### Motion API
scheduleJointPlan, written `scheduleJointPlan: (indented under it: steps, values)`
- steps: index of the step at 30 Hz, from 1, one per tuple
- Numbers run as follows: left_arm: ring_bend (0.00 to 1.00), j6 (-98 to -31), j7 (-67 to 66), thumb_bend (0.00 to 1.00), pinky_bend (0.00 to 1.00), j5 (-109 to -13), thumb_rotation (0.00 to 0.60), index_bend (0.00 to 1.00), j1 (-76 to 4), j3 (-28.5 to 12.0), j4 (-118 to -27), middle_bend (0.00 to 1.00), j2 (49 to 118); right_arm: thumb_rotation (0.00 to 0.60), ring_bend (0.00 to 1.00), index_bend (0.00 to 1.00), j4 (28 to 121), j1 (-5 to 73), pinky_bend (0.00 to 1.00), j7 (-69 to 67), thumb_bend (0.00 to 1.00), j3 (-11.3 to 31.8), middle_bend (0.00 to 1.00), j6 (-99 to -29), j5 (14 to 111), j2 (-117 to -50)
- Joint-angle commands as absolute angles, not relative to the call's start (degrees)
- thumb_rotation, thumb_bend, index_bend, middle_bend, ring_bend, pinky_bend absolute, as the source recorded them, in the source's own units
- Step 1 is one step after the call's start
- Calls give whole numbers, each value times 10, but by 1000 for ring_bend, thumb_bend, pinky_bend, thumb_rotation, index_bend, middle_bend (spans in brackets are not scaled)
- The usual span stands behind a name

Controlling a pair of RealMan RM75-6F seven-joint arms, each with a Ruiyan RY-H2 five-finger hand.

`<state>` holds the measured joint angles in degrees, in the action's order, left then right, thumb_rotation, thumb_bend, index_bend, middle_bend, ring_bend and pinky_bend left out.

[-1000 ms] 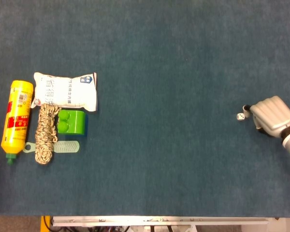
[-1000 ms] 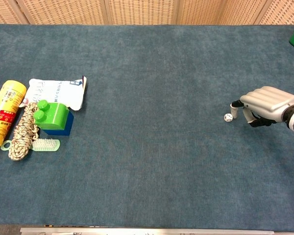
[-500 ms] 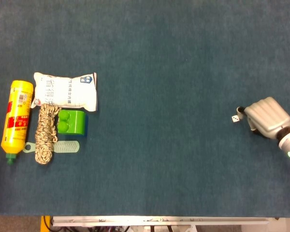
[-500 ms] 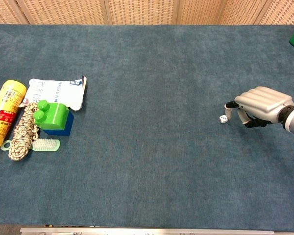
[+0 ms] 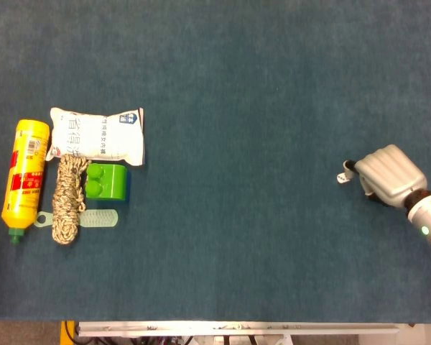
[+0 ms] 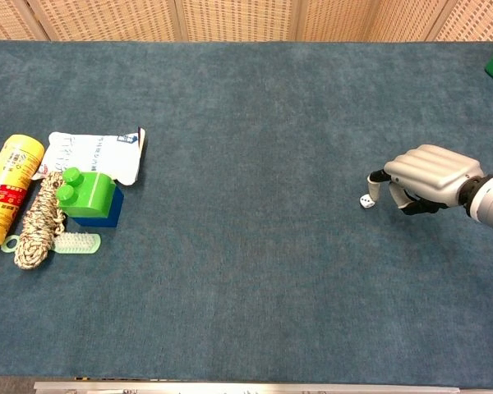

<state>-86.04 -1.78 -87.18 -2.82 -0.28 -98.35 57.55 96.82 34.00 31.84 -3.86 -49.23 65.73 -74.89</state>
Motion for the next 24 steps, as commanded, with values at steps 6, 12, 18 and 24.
scheduleJointPlan:
  steps: [6, 12, 18, 24]
  values:
    - [118, -861, -17, 63, 327, -873, 600, 342, -27, -3, -984, 191, 575, 600, 1000, 405, 977, 345, 1000, 327, 1000, -41, 1000, -495, 659, -749]
    - [118, -863, -18, 63, 327, -874, 600, 342, -27, -3, -984, 191, 575, 600, 1000, 405, 997, 339, 1000, 332, 1000, -51, 1000, -509, 669, -737]
    - [118, -861, -21, 63, 327, -873, 600, 342, -27, -3, -983, 191, 576, 600, 1000, 405, 1011, 334, 1000, 340, 1000, -63, 1000, -515, 681, -730]
    - [118, -859, -21, 63, 327, -871, 600, 342, -27, -4, -983, 191, 576, 600, 1000, 405, 1004, 338, 1000, 352, 1000, -63, 1000, -509, 667, -739]
